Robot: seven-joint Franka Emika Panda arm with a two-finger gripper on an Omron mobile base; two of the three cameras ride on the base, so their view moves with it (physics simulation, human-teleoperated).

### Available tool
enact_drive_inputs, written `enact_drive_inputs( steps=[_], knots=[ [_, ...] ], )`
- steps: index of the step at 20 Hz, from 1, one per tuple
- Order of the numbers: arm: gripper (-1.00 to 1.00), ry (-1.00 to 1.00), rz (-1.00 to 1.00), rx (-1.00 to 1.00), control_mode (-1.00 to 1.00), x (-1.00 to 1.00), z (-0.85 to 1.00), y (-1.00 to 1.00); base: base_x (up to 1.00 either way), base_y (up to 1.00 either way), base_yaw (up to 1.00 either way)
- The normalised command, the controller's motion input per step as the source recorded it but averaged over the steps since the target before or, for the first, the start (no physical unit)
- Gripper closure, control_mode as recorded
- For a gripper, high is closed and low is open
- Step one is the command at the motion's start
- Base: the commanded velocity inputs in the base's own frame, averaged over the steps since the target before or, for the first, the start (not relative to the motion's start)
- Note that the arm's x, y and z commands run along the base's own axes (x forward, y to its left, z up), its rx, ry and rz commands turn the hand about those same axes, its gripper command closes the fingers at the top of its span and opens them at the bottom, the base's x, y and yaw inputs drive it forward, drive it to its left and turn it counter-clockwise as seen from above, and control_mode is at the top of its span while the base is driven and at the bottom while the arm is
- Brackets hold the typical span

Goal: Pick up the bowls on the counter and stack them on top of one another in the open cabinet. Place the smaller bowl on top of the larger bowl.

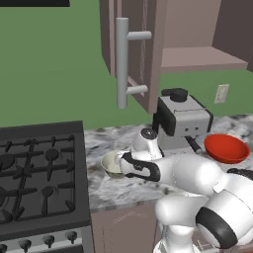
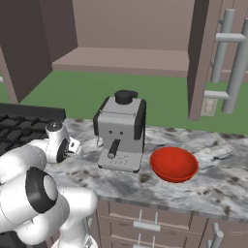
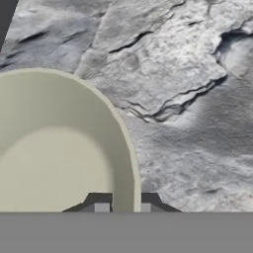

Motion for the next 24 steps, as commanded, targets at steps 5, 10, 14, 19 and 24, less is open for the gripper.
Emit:
enact_drive_inputs(
  steps=[5, 10, 14, 19, 24],
  knots=[
    [1.00, -0.01, 0.00, 0.09, -1.00, -0.08, 0.31, -0.15, 0.00, 0.00, 0.00],
    [1.00, 0.00, 0.00, 0.07, -1.00, -0.15, 0.27, -0.12, 0.00, 0.00, 0.00],
    [1.00, 0.00, 0.00, 0.06, -1.00, -0.19, 0.30, -0.08, 0.00, 0.00, 0.00],
    [1.00, 0.00, 0.00, 0.03, -1.00, -0.24, 0.34, -0.01, 0.00, 0.00, 0.00],
    [1.00, 0.00, 0.00, 0.01, -1.00, -0.26, 0.39, -0.03, 0.00, 0.00, 0.00]
  ],
)
